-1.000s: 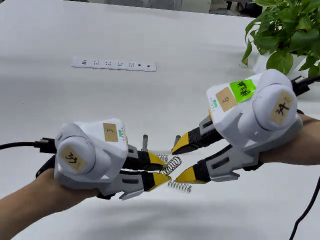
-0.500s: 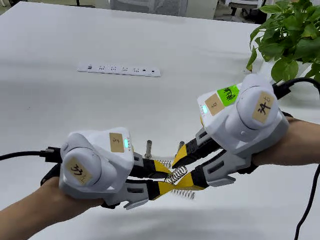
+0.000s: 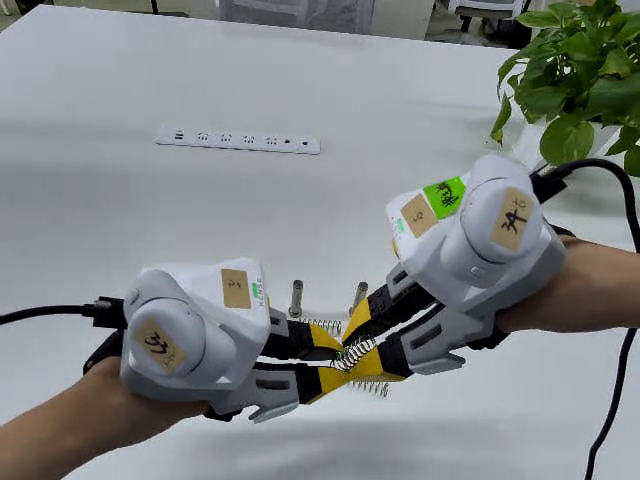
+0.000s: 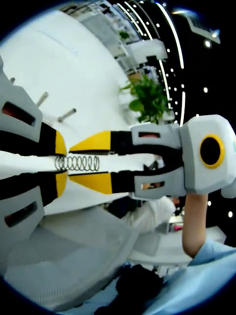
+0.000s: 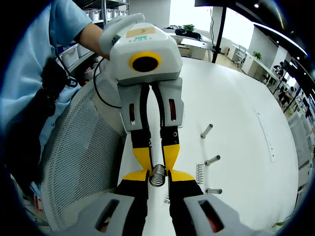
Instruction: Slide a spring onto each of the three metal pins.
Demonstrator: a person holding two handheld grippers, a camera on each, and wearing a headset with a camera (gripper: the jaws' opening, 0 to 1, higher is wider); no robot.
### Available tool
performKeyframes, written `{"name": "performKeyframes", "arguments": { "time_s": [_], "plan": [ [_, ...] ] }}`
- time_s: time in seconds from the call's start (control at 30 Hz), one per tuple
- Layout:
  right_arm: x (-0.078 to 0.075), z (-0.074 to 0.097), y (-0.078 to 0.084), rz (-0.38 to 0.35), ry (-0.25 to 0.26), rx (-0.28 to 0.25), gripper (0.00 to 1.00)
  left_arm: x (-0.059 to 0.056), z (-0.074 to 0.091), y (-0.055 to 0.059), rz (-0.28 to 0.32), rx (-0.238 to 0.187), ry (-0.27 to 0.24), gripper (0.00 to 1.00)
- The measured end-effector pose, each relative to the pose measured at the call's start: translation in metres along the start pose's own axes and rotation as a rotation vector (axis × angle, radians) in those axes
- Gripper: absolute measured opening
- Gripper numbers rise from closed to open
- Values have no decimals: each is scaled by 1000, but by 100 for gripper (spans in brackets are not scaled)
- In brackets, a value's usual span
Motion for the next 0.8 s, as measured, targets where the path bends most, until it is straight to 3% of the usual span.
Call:
{"name": "performKeyframes", "arguments": {
  "time_s": [0.8],
  "plan": [
    [1, -1, -2, 36, -7, 21, 15, -2, 0, 3, 28, -1, -7, 10]
  ]
}}
Point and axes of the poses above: the centre of the closed fingertips' face, and the gripper's own axes: z roughly backward along the fingers, x roughly to its left, y roughly out of its underside, the point moved 2 cm from there along z, roughly backward along the fingers, and after that the axes turned 5 degrees about -x, right-handed, at the moved point
